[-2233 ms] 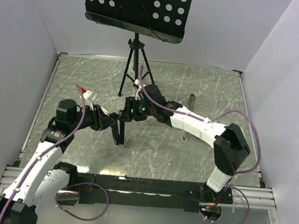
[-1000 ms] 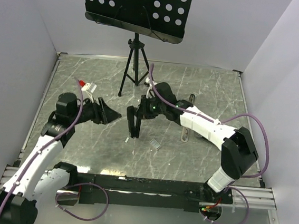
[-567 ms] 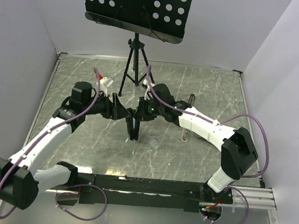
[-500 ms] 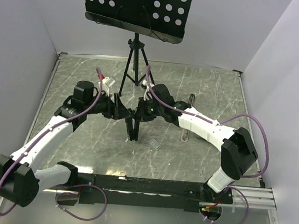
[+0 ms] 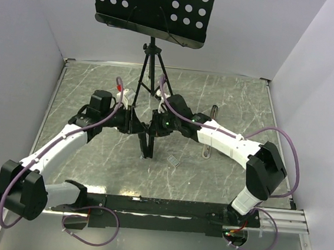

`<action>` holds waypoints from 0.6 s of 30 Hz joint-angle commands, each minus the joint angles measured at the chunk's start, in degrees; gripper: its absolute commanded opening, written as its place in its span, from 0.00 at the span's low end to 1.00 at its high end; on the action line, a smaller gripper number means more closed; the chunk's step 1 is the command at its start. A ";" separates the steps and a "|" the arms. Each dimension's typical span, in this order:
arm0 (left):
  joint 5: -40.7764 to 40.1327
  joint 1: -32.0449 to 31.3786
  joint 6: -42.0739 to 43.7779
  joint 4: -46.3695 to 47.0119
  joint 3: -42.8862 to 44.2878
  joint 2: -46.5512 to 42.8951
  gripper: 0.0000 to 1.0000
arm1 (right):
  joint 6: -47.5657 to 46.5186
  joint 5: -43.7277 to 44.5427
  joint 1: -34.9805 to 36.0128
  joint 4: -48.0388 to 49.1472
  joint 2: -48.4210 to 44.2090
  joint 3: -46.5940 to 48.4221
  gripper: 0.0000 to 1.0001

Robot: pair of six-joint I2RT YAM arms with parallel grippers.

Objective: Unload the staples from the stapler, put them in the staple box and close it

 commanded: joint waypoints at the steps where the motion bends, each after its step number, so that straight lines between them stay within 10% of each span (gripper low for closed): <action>1: -1.44 -0.36 0.98 -3.43 2.31 -1.14 0.10 | 2.03 2.99 -1.50 0.06 -0.39 4.46 0.00; 18: -7.07 -0.53 -19.31 16.14 -20.27 -24.78 0.01 | 17.23 -8.95 -29.45 20.08 -19.20 -12.15 0.00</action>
